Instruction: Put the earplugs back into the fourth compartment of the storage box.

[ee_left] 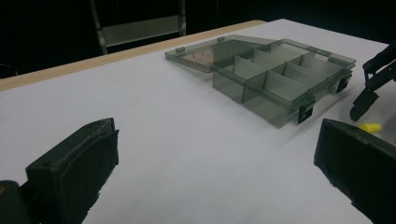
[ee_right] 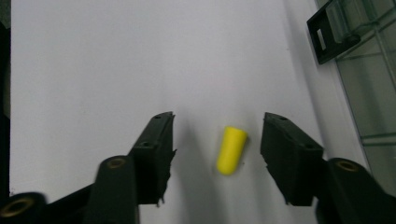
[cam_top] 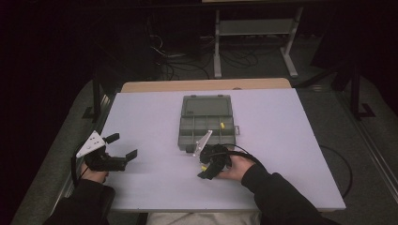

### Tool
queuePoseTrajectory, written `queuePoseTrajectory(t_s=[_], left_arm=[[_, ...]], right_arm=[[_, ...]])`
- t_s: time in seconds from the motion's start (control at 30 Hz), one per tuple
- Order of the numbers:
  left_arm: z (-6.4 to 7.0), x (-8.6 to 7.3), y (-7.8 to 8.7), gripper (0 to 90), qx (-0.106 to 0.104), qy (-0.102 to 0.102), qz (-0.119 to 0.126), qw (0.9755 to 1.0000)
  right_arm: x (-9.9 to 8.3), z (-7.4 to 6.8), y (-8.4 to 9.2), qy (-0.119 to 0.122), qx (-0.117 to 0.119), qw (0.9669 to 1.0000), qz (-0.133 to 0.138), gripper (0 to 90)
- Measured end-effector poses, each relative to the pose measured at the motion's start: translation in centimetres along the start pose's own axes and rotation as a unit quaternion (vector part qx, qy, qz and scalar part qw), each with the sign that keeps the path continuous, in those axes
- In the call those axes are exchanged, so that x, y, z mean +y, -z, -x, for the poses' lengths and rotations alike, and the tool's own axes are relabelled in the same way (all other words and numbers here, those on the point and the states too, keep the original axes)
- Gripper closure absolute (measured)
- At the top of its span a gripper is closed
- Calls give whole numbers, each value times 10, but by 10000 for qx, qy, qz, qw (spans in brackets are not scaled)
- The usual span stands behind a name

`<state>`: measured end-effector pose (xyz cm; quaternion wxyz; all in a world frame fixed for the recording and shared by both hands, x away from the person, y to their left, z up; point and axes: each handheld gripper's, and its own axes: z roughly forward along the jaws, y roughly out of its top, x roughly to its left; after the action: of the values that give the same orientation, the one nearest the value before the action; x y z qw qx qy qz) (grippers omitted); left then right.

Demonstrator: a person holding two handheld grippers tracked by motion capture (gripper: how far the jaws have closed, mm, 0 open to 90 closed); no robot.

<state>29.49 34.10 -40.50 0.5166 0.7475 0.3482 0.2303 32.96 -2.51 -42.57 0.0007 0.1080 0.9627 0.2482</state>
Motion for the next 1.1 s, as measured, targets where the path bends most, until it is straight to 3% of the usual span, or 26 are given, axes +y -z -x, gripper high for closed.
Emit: queuePoseTrajectory(t_s=[0.17,0.4,1.1], left_arm=[[0,0,0,0,-1,1,0,10000],[0,0,0,0,1,4,3,10000],[0,0,0,0,9,1,1,10000]], right_arm=[[-1,1,1,-10,-88,10000,-37,653],[-1,2,0,-33,-160,9998,-77,772],[6,1,23,-39,-137,9997,196,783]])
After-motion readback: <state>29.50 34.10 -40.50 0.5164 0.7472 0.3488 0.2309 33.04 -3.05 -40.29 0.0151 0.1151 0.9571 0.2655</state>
